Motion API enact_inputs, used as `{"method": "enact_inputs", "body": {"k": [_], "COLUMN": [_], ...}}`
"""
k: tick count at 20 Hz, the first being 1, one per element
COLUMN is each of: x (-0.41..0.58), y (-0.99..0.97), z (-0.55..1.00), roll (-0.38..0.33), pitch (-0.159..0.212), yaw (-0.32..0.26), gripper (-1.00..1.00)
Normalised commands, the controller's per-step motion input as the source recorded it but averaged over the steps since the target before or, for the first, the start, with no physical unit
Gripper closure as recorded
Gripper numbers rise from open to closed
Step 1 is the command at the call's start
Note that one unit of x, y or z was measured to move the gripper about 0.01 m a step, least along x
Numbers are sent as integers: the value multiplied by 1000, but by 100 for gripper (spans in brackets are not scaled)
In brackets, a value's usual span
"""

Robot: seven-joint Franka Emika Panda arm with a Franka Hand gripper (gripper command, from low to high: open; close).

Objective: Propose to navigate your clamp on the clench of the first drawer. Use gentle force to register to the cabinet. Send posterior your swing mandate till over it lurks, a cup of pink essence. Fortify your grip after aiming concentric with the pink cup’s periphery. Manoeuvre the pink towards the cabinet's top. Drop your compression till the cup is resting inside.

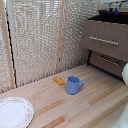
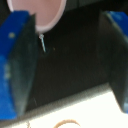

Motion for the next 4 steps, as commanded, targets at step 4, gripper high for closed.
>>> {"method": "enact_inputs", "body": {"k": [4], "x": [54], "y": [-31], "z": [859], "roll": [5], "pitch": [57], "yaw": [42], "gripper": [-100]}}
